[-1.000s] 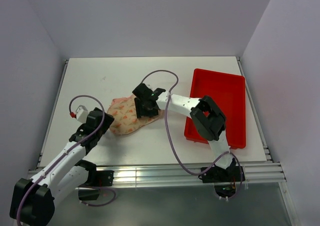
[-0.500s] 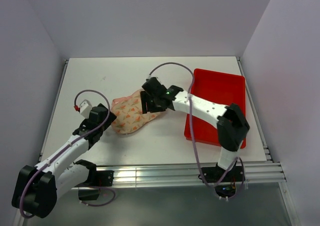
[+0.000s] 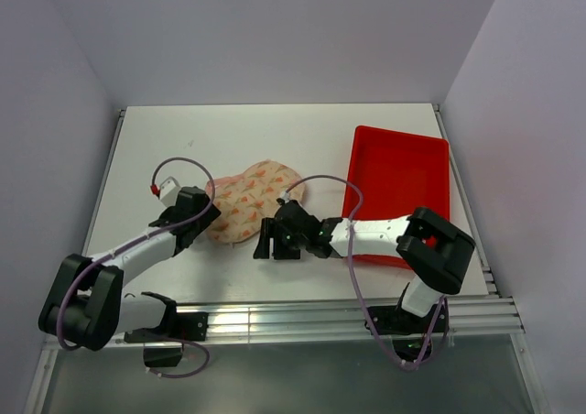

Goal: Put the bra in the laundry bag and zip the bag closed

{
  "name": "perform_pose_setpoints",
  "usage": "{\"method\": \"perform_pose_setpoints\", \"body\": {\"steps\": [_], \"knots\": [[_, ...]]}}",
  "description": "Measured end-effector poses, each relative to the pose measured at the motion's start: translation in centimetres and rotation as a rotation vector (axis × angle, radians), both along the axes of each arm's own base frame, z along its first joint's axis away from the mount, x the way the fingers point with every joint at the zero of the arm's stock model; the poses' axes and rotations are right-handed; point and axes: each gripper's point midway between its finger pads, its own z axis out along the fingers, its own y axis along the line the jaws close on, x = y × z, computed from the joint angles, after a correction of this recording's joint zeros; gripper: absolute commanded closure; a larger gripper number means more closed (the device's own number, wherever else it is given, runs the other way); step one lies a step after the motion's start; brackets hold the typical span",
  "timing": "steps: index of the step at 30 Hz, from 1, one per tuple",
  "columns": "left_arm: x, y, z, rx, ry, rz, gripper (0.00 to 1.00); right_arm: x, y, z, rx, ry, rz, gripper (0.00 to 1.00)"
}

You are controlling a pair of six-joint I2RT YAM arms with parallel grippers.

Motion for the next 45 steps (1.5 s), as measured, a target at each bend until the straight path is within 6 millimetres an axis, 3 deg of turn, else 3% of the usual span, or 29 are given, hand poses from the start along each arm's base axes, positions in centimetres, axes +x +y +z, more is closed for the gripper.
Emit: {"method": "perform_pose_setpoints", "body": {"steps": [2,5,6,8,9,12,20,36,45], "knots": [[0.3,-0.1,-0.1,0.0,0.002,0.003,0.25,-0.2,0.9,-0.3,0.045,0.003,-0.012,0.26],[0.8,-0.3,-0.2,-0.005,-0.001,0.01,0.43,0.2,2.3,0.0,0.128,-0.007,-0.039,0.24],[1.0,-0.3,-0.2,-0.006,-0.004,0.01,0.56,0.4,2.7,0.2,0.157,-0.014,-0.054,0.24],[1.5,-0.5,-0.2,-0.009,-0.006,0.014,0.69,0.9,3.1,0.5,0.207,-0.021,-0.087,0.24],[1.8,-0.6,-0.3,-0.008,-0.004,0.013,0.82,1.1,3.3,0.5,0.224,-0.021,-0.1,0.24],[2.6,-1.0,-0.4,-0.01,0.002,0.012,1.0,1.5,3.5,0.2,0.267,-0.016,-0.146,0.24],[3.2,-2.4,-0.1,-0.077,-0.007,-0.015,1.0,2.8,3.6,0.5,0.324,-0.037,-0.227,0.23],[0.4,-5.3,-0.5,-0.282,0.023,-0.09,1.0,4.3,3.4,-0.5,0.351,-0.045,-0.338,0.24],[-0.8,-6.6,-0.5,-0.375,0.048,-0.109,1.0,5.0,3.2,-0.2,0.378,-0.067,-0.378,0.26]]}}
